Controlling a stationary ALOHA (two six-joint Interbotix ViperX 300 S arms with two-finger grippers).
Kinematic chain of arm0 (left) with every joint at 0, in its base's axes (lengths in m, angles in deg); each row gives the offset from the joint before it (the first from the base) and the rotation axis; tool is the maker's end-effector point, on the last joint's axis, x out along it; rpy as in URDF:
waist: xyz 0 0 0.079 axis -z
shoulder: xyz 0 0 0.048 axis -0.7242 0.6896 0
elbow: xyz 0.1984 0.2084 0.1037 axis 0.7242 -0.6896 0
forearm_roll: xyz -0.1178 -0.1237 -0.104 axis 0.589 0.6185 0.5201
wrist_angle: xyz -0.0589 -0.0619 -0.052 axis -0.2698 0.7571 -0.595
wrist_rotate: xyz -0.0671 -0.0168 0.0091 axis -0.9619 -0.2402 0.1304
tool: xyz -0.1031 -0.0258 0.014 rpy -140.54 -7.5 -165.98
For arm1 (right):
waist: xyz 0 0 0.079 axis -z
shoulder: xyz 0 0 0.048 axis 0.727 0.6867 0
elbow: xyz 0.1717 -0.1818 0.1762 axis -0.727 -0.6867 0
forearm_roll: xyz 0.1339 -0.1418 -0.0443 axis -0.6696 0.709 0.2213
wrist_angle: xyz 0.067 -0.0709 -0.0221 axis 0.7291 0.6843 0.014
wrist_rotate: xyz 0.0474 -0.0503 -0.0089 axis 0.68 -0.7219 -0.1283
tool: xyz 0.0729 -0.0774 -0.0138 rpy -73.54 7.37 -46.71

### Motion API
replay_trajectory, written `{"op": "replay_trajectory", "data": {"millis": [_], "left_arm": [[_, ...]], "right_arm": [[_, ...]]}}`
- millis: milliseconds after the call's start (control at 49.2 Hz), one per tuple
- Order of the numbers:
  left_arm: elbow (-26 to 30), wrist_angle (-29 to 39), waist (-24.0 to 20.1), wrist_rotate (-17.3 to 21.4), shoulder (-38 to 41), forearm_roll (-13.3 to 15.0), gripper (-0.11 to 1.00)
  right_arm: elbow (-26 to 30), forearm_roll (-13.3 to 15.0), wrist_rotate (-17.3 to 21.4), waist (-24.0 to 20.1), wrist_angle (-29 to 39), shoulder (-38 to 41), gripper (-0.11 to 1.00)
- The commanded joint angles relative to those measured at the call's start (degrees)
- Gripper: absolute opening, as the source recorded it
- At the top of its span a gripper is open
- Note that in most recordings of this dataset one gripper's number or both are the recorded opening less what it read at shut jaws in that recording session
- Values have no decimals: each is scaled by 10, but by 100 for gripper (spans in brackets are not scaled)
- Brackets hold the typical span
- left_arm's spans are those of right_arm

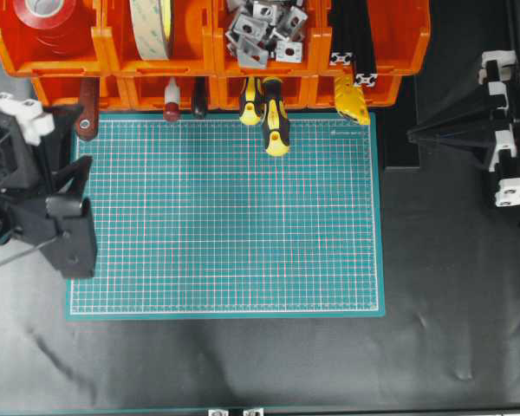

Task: Pick scraper from container rack with left arm.
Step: 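Close the left gripper on the scraper's brown wooden handle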

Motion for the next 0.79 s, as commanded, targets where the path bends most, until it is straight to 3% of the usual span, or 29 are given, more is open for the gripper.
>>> {"op": "replay_trajectory", "data": {"millis": [0,386,610,692,773], "left_arm": [[-12,-36,-11,2,-14,-4,90],[-47,-81,-76,5,-21,-4,91],[-48,-82,-81,1,-20,-1,90],[-47,-83,-80,1,-19,2,84],[-47,-83,-79,1,-19,2,68]], "right_arm": [[8,-1,-1,1,0,3,0],[-2,-1,0,1,0,3,0],[-7,-1,0,1,0,3,0],[-7,-1,0,1,-1,3,0],[-7,-1,0,1,-2,3,0]]}}
